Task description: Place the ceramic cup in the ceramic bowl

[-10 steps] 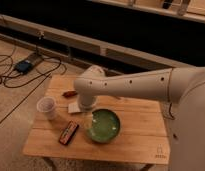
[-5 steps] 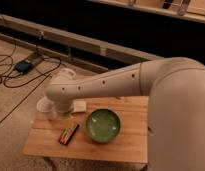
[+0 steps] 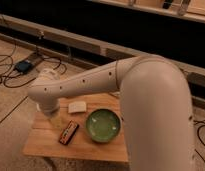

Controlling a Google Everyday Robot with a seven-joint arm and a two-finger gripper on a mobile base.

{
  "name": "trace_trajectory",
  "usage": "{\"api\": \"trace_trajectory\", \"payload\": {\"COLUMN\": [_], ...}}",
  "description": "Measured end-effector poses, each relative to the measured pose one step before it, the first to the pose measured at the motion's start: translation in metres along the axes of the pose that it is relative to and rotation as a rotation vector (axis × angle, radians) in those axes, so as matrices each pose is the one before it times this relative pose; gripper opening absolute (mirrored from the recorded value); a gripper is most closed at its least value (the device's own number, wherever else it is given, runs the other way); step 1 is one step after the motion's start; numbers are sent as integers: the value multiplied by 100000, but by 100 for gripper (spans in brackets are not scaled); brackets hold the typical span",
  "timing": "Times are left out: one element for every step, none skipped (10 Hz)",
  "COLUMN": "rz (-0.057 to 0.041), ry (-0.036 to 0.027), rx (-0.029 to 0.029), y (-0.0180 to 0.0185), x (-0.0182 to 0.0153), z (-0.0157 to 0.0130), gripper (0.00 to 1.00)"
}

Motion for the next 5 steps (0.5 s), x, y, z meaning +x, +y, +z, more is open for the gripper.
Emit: {"api": "trace_trajectory", "payload": {"rz": [-1037, -720, -222, 50, 113], "ry": [204, 454, 602, 598, 712], "rx": [-780, -862, -924, -481, -385], "y": [-509, -564, -468, -443, -436], "x": [3, 300, 470, 467, 449], "z": [664, 889, 932, 796, 794], "gripper": [80, 80, 80, 80, 80]}}
